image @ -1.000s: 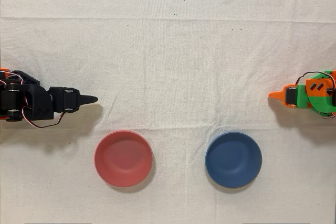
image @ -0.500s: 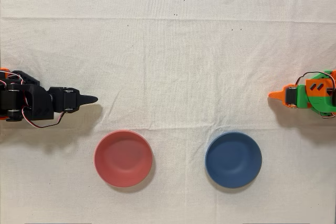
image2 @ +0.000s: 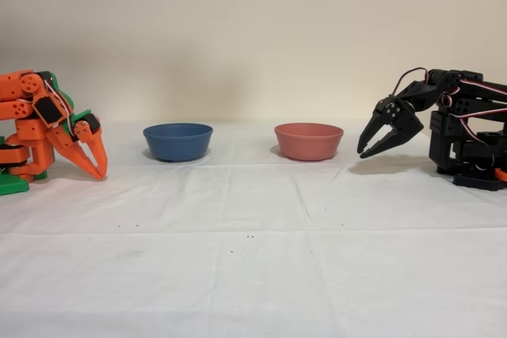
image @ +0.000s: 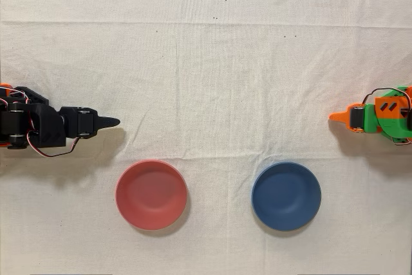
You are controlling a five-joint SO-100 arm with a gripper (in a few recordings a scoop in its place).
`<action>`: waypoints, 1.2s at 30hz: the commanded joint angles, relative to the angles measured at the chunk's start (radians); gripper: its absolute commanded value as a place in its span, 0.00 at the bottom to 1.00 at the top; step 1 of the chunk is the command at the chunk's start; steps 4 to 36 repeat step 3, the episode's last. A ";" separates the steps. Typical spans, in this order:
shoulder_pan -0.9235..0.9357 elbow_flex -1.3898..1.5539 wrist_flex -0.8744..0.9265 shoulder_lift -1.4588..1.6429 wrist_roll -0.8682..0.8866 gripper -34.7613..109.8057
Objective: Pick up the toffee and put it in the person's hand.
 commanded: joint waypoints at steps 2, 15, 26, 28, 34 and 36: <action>-0.003 0.052 0.015 0.071 0.005 0.24; -0.003 0.052 0.015 0.071 0.005 0.24; -0.003 0.052 0.015 0.071 0.005 0.24; -0.003 0.052 0.015 0.071 0.005 0.24; -0.003 0.052 0.015 0.071 0.005 0.24; -0.003 0.052 0.015 0.071 0.005 0.24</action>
